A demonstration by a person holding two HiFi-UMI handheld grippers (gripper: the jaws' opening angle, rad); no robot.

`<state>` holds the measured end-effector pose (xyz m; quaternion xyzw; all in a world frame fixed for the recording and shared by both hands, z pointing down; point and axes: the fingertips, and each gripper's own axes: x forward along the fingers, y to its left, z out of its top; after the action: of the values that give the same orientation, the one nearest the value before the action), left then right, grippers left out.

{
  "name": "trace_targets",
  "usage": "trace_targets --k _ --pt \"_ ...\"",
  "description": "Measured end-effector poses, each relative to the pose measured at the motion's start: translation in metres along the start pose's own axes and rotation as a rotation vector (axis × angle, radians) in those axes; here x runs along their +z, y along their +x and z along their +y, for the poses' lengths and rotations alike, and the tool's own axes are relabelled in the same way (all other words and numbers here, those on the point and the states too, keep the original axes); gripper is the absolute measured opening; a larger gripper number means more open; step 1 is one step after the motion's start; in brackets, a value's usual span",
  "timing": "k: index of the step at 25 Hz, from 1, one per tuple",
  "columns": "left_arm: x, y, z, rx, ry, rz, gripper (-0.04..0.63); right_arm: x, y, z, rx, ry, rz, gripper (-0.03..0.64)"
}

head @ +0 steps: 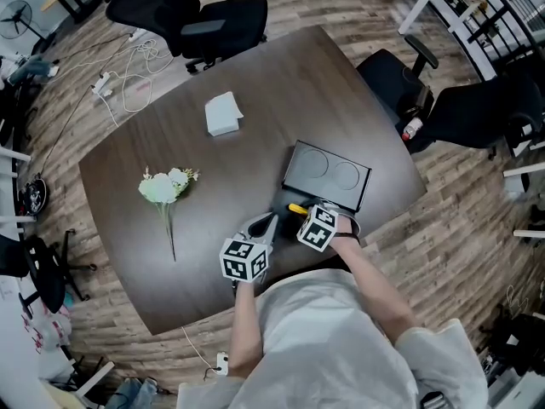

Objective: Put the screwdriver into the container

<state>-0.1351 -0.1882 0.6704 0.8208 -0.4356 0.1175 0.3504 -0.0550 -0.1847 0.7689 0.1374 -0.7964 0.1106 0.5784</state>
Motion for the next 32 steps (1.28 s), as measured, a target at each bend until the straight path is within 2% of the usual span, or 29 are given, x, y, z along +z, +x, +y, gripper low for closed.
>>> trace_targets --k 12,26,32 --pt "0.000 0.006 0.011 -0.020 -0.020 0.008 0.054 -0.001 0.012 -0.001 -0.018 -0.017 0.035 0.082" --pt "0.000 0.004 0.016 -0.022 -0.021 0.011 0.054 0.004 0.009 -0.003 -0.041 -0.006 -0.018 0.083" --pt "-0.001 0.002 0.016 -0.024 -0.036 0.005 0.054 0.001 0.007 -0.001 -0.014 0.016 -0.021 0.084"
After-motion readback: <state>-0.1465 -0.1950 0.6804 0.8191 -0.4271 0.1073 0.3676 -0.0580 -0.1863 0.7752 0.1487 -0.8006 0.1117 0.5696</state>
